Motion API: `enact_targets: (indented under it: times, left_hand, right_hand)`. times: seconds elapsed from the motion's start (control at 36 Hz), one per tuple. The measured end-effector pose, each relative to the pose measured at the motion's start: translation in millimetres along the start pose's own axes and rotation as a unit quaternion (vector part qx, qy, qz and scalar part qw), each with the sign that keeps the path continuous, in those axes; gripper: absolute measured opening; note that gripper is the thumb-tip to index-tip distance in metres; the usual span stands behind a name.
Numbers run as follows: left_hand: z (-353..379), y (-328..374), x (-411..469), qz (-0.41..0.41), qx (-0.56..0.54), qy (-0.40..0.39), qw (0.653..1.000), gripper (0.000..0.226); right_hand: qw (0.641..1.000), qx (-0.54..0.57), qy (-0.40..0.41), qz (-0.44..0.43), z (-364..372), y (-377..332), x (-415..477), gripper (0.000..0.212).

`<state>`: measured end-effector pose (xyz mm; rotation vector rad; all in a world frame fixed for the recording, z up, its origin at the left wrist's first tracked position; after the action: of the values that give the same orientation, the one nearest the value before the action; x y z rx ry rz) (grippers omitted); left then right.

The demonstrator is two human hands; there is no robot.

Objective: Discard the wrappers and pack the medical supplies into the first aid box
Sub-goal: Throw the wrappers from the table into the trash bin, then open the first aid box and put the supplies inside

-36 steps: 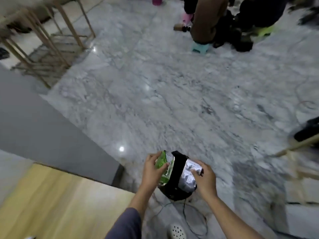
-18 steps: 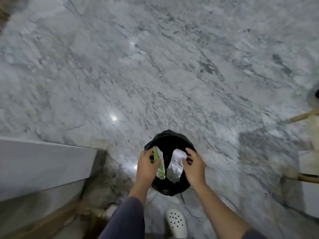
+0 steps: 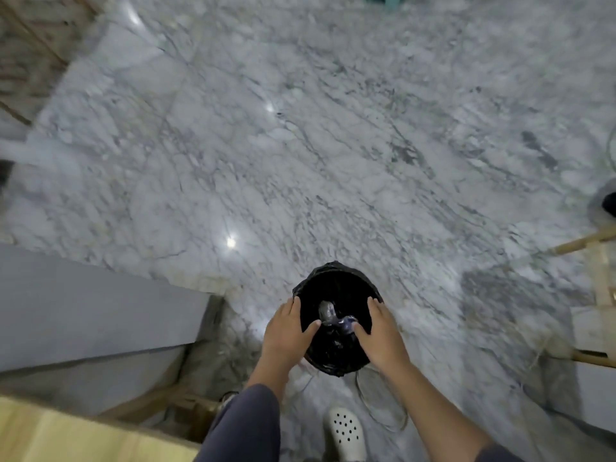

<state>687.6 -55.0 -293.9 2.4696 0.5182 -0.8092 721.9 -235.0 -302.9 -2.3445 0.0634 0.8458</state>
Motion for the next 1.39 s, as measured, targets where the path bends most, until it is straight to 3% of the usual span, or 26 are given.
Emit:
enact_targets:
  times: [0.19,0.36,0.56,0.67,0.72,0.78,0.92,1.14,1.31,1.39]
  left_hand:
    - [-98.5,-5.2,-81.0,-0.025,-0.015,0.064,0.998,0.071]
    - [-183.2,-47.4,-185.9,-0.057,-0.043,0.166,0.983,0.072]
    - [-229.6,-131.4,-329.5,-0.087,-0.075,0.305,0.946,0.068]
    - [-225.5,-193.4,-419.7,-0.130,-0.101,0.374,0.913,0.090]
    - [-221.5,-230.7,-465.2,-0.158,-0.100,0.427,0.885,0.088]
    - [-206.1,-268.1,-506.8,-0.186,-0.138,0.426,0.874,0.089]
    - [-165.8,-355.6,-612.8,-0.244,-0.178,0.468,0.831,0.058]
    - [-68.9,-454.1,-713.0,-0.262,-0.254,0.448,0.816,0.067]
    - [-23.0,-485.3,-726.7,-0.249,-0.283,0.432,0.819,0.079]
    - [-16.0,-490.7,-723.3,-0.240,-0.264,0.438,0.825,0.084]
  right_hand:
    - [0.995,-0.023,0.000,-0.094,-40.8,-103.9,-60.8,0.063]
    - [0.979,-0.049,-0.022,-0.198,-38.5,-212.1,-129.2,0.060]
    - [0.940,-0.082,-0.063,-0.326,29.8,-316.9,-236.1,0.056]
    - [0.910,-0.110,-0.081,-0.392,89.9,-361.1,-304.3,0.052]
    - [0.892,-0.119,-0.093,-0.426,124.4,-377.6,-341.4,0.050]
    - [0.867,-0.134,-0.108,-0.467,161.0,-390.6,-383.5,0.048]
    - [0.807,-0.147,-0.172,-0.546,248.5,-404.1,-482.4,0.047]
    - [0.683,-0.226,-0.237,-0.653,367.8,-386.3,-600.8,0.053]
    - [0.560,-0.306,-0.154,-0.754,412.0,-363.8,-637.4,0.069]
    - [0.513,-0.342,-0.106,-0.780,425.0,-358.3,-642.3,0.087]
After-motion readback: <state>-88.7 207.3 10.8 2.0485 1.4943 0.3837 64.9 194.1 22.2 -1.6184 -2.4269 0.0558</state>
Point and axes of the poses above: each hand's wrist, its own x-axis towards the middle knuckle, its own z-axis out of the palm, y = z × x, the point moved 10 cm from there along x, towards the middle knuckle, and after that the axes turned 1 degree about -z, right-handed, at the moved point
